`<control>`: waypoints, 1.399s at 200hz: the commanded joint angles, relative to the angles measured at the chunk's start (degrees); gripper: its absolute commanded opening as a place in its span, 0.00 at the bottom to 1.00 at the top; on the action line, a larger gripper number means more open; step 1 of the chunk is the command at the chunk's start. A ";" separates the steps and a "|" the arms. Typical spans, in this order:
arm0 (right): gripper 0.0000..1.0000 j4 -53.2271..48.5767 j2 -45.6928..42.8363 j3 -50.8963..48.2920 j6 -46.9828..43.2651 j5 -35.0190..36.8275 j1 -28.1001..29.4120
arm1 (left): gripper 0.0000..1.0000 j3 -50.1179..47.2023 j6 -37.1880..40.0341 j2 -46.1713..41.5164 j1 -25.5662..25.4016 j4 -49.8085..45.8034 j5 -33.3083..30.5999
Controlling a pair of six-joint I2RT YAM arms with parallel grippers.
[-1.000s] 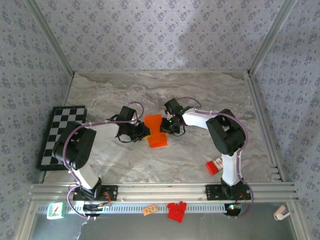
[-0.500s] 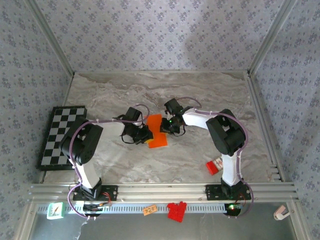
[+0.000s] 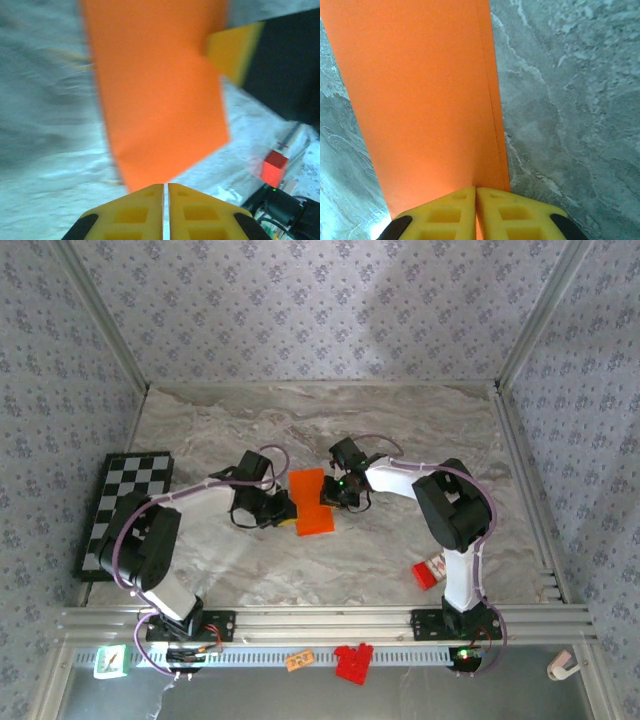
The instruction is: Fold a paper plane with a square sheet of paper (pick it up from the middle)
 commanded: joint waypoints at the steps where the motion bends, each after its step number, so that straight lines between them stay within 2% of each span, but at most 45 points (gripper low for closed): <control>1: 0.13 -12.54 9.87 -7.59 0.51 13.07 0.54 | 0.11 2.35 -1.53 0.55 -2.03 0.79 -0.45; 45: 0.13 -12.35 9.60 -7.93 0.79 12.89 0.65 | 0.10 1.69 -4.60 6.26 -5.37 4.66 -2.91; 94: 0.12 -12.78 9.61 -7.80 0.77 12.94 0.57 | 0.09 -2.89 -5.14 8.34 -6.11 3.20 -6.05; 143: 0.12 -12.33 9.63 -8.62 0.77 12.97 0.59 | 0.09 -11.09 -4.58 4.26 -4.47 0.65 -8.02; 173: 0.12 -11.79 9.58 -8.72 0.77 12.65 0.62 | 0.10 -12.49 -3.69 -2.48 -1.78 -0.89 -6.84; 215: 0.12 -10.58 8.83 -8.64 0.98 11.92 0.71 | 0.12 -9.54 -6.80 -9.39 -1.73 7.42 -3.52; 237: 0.12 -9.68 8.73 -8.72 1.12 11.74 0.59 | 0.12 -7.66 -8.20 -6.56 -1.83 11.81 -4.14; 280: 0.12 -8.28 8.30 -9.16 0.86 11.40 0.59 | 0.12 -2.47 -8.16 4.10 -2.78 11.40 -2.69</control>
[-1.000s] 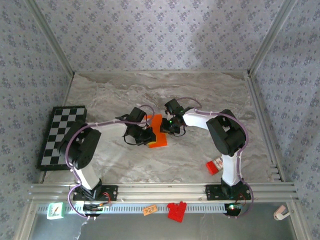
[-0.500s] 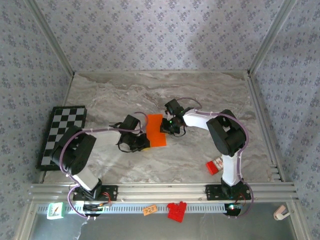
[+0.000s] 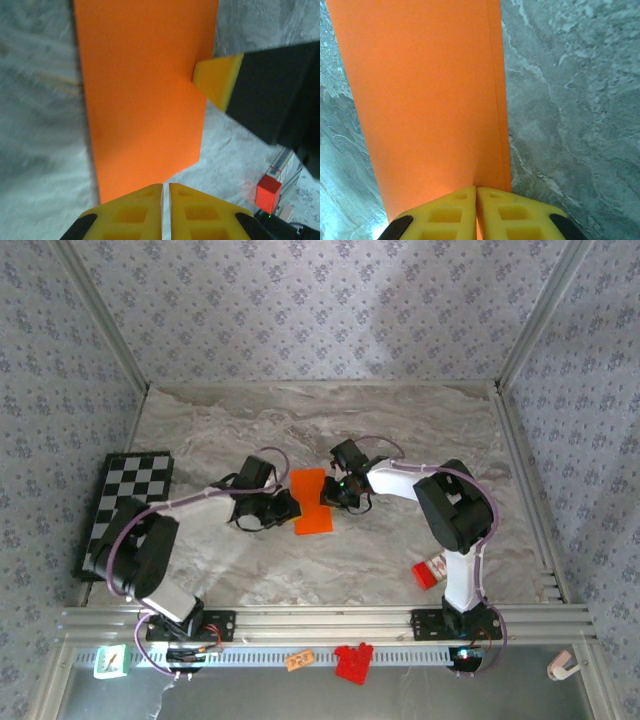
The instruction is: Fold a paper plane with a square sheet of paper (pick it up from the middle)
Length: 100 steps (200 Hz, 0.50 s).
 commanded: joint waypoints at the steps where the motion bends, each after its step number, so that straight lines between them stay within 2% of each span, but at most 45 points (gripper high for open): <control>1: 0.12 -11.38 9.21 -7.08 0.22 11.46 0.53 | 0.12 2.24 -0.54 4.63 -0.77 0.28 2.17; 41: 0.12 -12.12 8.69 -6.89 0.23 10.96 0.11 | 0.12 1.50 2.97 7.95 -1.03 -9.05 -0.38; 60: 0.12 -12.22 8.76 -7.17 0.56 10.42 -0.14 | 0.12 -1.09 4.92 6.25 -0.36 -13.39 -1.68; 100: 0.12 -11.56 8.70 -7.63 1.31 9.62 -0.18 | 0.14 -4.84 9.24 -0.76 0.26 -18.20 0.25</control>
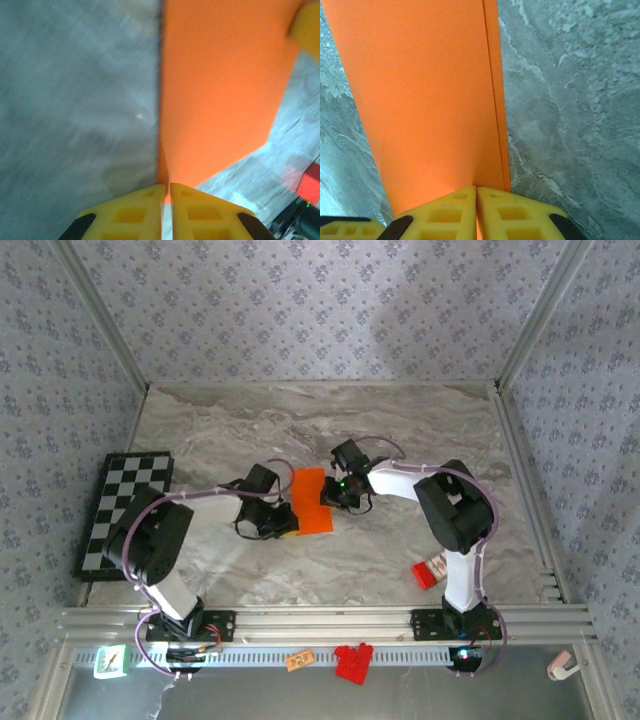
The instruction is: Fold a paper plane with a square sheet of paper (pick it up from the middle)
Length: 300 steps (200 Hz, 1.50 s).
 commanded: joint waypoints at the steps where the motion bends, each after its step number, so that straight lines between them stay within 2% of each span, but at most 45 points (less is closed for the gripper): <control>1: 0.12 -12.19 8.84 -7.12 1.12 10.06 0.00 | 0.14 -2.13 4.24 -3.22 0.58 -11.74 -0.20; 20: 0.12 -10.68 7.40 -7.31 2.59 9.34 -0.09 | 0.16 0.41 4.91 -5.95 1.62 -11.33 0.44; 45: 0.13 -7.22 3.27 -6.96 4.60 8.52 -0.17 | 0.28 3.26 2.58 -7.92 3.42 -5.06 0.86; 76: 0.17 -2.19 -1.60 -3.40 6.14 5.51 -0.26 | 0.35 6.63 -0.78 -4.02 3.97 3.40 0.58; 94: 0.21 2.14 -5.34 -2.37 6.37 1.68 -0.22 | 0.37 7.88 -3.46 -1.93 4.30 7.94 1.07; 114: 0.30 3.19 -11.05 -3.71 6.73 4.14 0.26 | 0.39 6.01 -8.26 -0.93 4.63 15.63 2.03; 153: 0.41 1.16 -19.77 -11.31 9.01 9.44 -0.18 | 0.39 6.90 -11.47 4.08 4.85 22.25 3.32; 193: 0.46 0.88 -24.80 -18.35 10.41 9.11 -0.18 | 0.35 7.95 -11.90 9.03 4.86 23.83 2.17; 215: 0.48 1.59 -24.80 -19.16 9.45 5.30 -0.01 | 0.33 7.39 -13.12 10.63 4.85 24.13 -0.57; 240: 0.49 1.54 -23.50 -18.37 8.42 2.68 1.17 | 0.32 2.90 -17.90 11.29 4.63 32.36 -2.74; 300: 0.48 4.30 -19.64 -17.26 10.87 1.41 2.27 | 0.28 2.07 -19.21 13.20 3.38 25.86 -6.51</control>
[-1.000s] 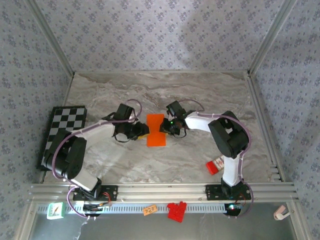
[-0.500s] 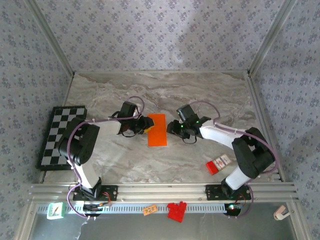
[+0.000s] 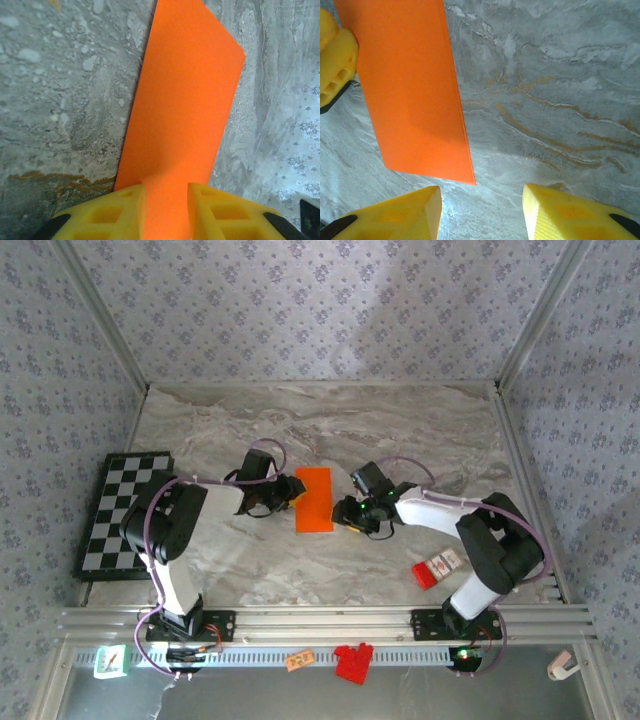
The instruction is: Fold a paper plane with a square sheet of paper (pick it up from the middle)
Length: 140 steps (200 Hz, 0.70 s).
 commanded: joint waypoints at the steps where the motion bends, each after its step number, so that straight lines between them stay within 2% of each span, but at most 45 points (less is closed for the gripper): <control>1: 0.48 1.49 1.67 1.43 1.67 -1.42 0.40 | 0.28 -0.98 -1.04 2.93 -1.07 -3.95 -4.09; 43: 0.44 4.84 3.81 1.45 3.09 -4.35 0.52 | 0.27 -0.66 -1.12 3.24 -1.93 -7.17 -5.85; 140: 0.36 6.12 4.71 1.41 3.59 -5.40 0.45 | 0.24 2.47 -3.55 4.47 -3.71 -12.67 -7.75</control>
